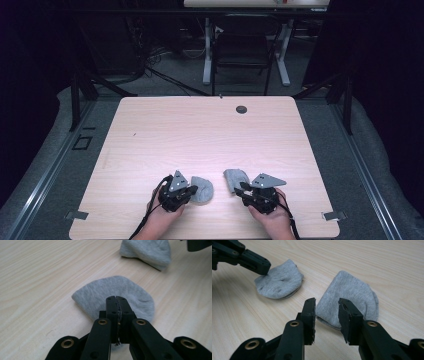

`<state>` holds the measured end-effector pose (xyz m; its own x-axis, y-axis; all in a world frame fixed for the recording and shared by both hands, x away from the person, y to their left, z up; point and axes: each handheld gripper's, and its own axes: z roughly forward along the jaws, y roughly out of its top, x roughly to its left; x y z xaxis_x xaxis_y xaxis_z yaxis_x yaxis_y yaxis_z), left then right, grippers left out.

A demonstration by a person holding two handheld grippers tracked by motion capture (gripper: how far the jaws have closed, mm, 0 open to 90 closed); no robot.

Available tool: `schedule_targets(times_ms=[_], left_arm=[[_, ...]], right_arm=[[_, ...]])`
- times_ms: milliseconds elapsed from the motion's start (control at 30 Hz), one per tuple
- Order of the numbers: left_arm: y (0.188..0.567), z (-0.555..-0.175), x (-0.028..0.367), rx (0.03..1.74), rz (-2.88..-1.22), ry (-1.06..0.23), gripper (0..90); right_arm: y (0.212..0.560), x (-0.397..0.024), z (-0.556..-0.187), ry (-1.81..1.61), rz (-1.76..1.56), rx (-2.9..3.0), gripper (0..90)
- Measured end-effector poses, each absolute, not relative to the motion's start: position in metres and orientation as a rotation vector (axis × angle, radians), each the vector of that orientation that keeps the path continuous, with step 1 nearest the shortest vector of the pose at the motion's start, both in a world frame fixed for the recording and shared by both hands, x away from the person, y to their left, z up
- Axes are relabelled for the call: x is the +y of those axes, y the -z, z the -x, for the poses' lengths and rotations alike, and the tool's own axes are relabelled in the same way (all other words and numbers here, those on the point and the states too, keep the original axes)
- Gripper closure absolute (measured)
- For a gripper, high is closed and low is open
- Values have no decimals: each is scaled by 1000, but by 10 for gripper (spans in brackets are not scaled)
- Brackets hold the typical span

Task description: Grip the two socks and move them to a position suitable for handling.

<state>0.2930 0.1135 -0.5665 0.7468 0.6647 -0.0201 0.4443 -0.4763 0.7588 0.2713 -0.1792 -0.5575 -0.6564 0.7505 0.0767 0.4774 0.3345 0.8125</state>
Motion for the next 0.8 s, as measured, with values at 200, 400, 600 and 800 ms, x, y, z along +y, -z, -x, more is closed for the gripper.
schedule_targets(times_ms=[200, 400, 600, 800], left_arm=[[575, -297, 108, 821, -2189, -372, 894], [579, -293, 106, 823, -2198, -366, 896], [579, -288, 105, 826, -2187, -341, 896], [579, -279, 102, 811, -2193, -329, 896]], right_arm=[[558, -180, -272, -1228, -1094, 2294, 666], [558, -181, -272, -1230, -1094, 2294, 666], [558, -180, -272, -1231, -1095, 2293, 665], [558, -180, -272, -1228, -1093, 2294, 665]])
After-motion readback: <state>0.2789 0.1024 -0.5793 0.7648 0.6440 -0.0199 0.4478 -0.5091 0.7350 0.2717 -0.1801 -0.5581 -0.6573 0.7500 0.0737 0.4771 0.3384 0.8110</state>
